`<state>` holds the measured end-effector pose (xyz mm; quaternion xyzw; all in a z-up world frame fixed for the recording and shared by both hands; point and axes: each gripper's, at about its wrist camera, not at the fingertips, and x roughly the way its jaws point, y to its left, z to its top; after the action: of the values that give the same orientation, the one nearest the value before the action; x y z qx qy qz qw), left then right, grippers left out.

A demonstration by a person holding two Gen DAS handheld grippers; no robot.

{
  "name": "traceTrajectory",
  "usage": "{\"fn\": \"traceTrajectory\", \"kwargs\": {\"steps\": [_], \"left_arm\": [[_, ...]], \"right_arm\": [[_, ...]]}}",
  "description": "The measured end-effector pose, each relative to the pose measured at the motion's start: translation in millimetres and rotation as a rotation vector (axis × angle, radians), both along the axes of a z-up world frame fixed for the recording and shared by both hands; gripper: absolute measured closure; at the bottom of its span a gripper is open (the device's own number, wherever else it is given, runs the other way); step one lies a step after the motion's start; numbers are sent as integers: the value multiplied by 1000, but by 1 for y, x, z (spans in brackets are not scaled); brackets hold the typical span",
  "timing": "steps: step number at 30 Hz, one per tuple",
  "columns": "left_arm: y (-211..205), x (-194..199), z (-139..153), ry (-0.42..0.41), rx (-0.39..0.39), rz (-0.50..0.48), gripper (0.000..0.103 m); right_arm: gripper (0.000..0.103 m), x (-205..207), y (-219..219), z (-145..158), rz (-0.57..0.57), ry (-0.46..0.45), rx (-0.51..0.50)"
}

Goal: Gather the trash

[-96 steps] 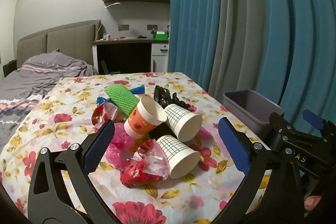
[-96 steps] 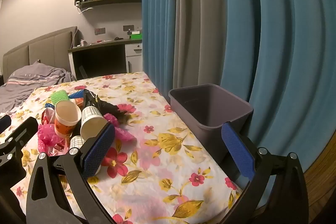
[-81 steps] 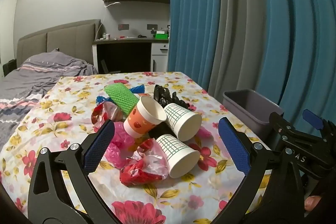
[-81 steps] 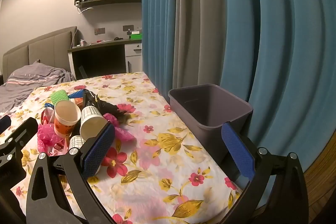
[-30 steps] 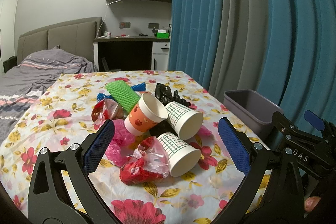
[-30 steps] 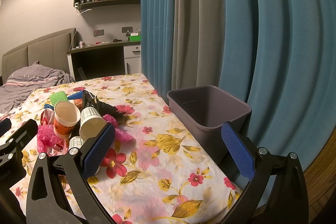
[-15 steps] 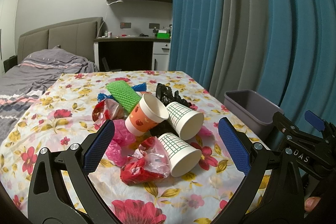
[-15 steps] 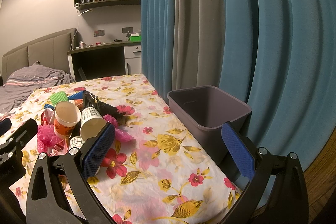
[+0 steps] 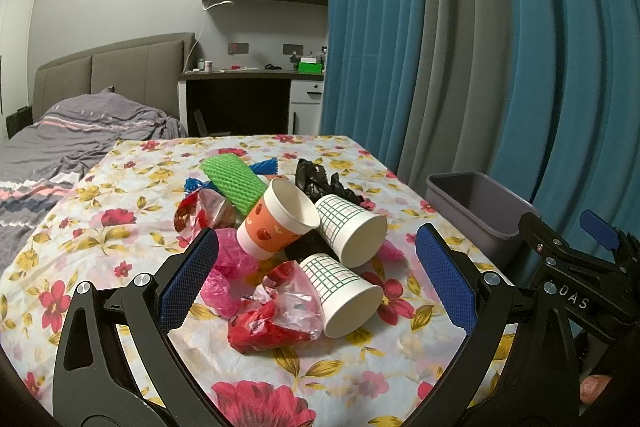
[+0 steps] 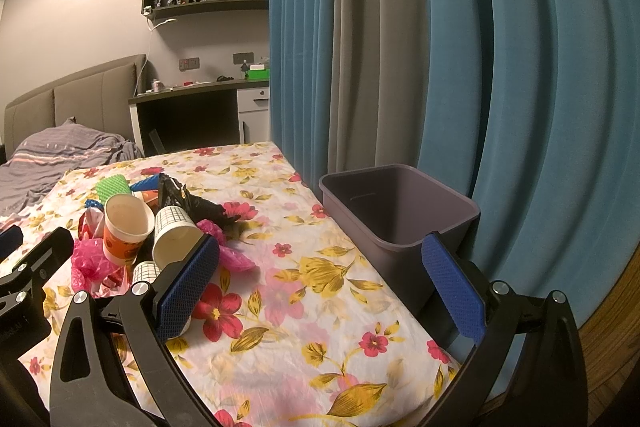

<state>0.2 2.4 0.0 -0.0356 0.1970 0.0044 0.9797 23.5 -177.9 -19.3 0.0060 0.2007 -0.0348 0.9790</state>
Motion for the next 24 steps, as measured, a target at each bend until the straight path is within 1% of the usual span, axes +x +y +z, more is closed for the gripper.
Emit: {"fn": "traceTrajectory", "kwargs": {"steps": [8,9,11,15,16,18,24], "left_arm": [[1,0,0,3,-3,2,6],[1,1,-6,3,-4,2,6],[2,0,-8,6,-4,4,6],[13,1,-18,5,-3,7,6],[20,6,-24,8,-3,14,6],[27,7,-29,13,5,18,6],[55,9,-47,68,10,60,6]], "right_arm": [[5,2,1,-2,-1,-1,0],[5,2,1,-2,0,0,0],[5,2,1,-2,1,0,1],[5,-1,1,-4,6,2,2],[5,-1,2,-3,8,2,2],[5,5,5,0,14,0,0],[5,8,13,-12,62,7,8]]}}
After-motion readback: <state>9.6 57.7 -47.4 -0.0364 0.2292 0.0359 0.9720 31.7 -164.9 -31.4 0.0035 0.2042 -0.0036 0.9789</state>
